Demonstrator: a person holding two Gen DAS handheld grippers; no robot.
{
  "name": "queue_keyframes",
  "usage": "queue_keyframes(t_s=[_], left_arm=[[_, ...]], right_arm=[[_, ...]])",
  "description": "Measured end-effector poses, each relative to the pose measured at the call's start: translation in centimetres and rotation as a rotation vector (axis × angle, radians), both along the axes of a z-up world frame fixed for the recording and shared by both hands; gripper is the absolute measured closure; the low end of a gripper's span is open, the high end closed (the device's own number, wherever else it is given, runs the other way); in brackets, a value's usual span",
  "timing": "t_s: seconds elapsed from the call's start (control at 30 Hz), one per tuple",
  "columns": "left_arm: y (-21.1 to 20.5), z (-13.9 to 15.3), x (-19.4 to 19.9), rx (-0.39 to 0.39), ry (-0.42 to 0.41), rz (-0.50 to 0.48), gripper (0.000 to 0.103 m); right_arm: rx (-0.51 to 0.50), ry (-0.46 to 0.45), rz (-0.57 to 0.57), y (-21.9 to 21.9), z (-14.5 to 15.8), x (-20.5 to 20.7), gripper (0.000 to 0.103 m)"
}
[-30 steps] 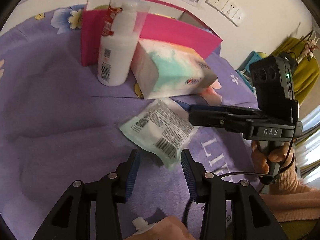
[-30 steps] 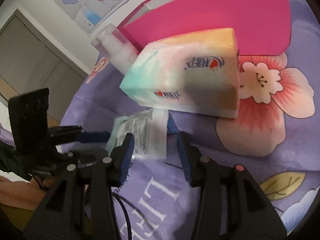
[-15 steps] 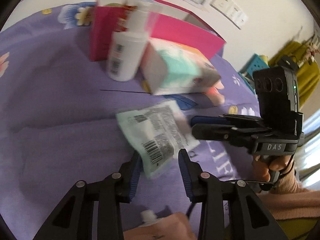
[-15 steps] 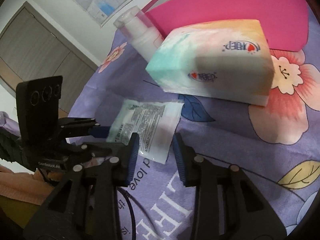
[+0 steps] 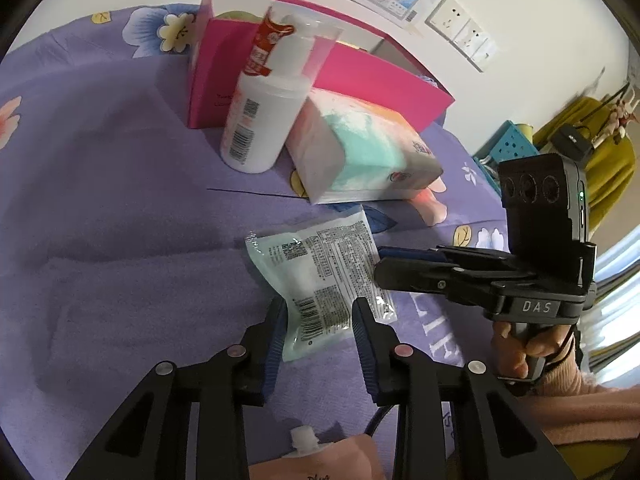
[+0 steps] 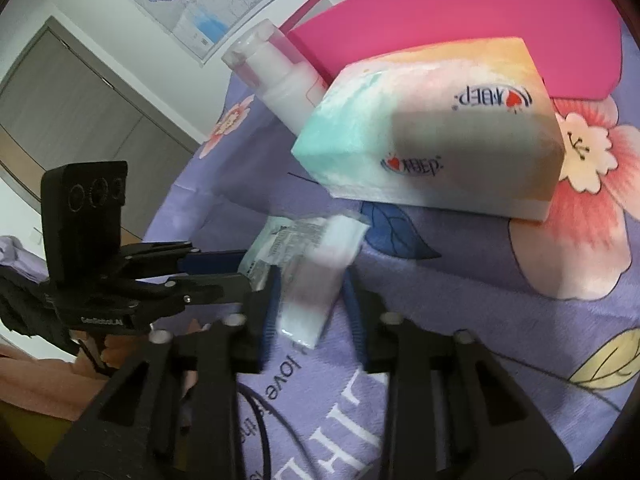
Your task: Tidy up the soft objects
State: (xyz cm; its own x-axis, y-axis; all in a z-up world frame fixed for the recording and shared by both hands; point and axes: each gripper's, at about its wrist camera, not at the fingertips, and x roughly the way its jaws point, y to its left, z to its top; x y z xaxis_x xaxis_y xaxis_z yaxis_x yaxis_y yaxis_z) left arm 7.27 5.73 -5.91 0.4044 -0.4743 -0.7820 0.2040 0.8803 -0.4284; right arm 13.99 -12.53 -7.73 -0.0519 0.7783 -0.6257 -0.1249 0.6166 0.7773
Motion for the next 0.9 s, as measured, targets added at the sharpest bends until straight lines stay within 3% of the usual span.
queue_keyframes(t_s=[0.4,0.9], left_arm=[[-0.7,0.8,-0.4,-0.046,-0.018,-0.016,0.071],[-3.2,7.4,1.3,-0.017,-0.194,-0.08,0.071]], right_arm=[[0.034,-0.038,-0.041,-1.7,2.0,-0.5,0.082],[0.043,-0.187,-0.116,-5.1,7.6,2.2,0.082]])
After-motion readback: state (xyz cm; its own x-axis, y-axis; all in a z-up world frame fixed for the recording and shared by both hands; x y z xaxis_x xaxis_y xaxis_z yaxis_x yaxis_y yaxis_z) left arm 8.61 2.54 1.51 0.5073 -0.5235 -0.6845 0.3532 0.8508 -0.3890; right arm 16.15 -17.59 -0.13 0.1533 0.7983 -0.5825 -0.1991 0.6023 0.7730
